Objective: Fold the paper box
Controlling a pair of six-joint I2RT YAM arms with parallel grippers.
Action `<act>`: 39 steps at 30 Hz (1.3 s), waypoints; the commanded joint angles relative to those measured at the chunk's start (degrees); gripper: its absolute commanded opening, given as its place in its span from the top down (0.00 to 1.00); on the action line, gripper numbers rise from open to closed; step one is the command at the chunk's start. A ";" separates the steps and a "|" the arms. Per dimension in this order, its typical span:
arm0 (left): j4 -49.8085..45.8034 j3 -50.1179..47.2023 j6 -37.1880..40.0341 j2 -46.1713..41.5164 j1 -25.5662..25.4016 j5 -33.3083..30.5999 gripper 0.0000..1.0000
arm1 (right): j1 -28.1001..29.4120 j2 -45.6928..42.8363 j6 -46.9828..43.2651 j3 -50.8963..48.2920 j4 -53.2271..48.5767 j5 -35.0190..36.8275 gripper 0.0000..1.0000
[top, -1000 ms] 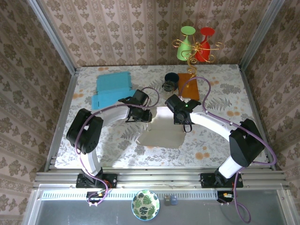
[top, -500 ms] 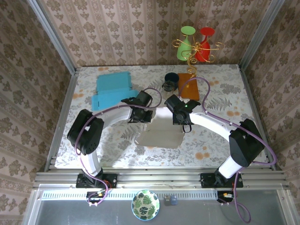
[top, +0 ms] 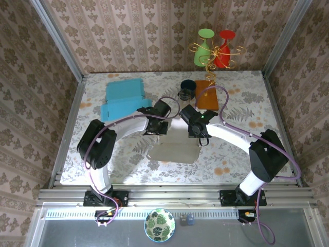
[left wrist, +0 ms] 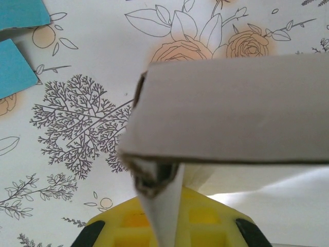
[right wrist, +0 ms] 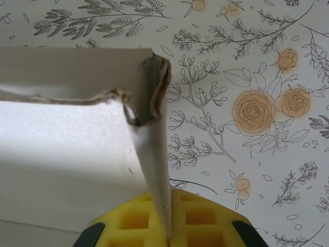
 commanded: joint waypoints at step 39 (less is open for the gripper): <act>0.64 -0.63 5.81 -3.26 2.99 9.29 0.67 | -1.24 0.35 2.58 -0.56 -4.14 2.12 1.00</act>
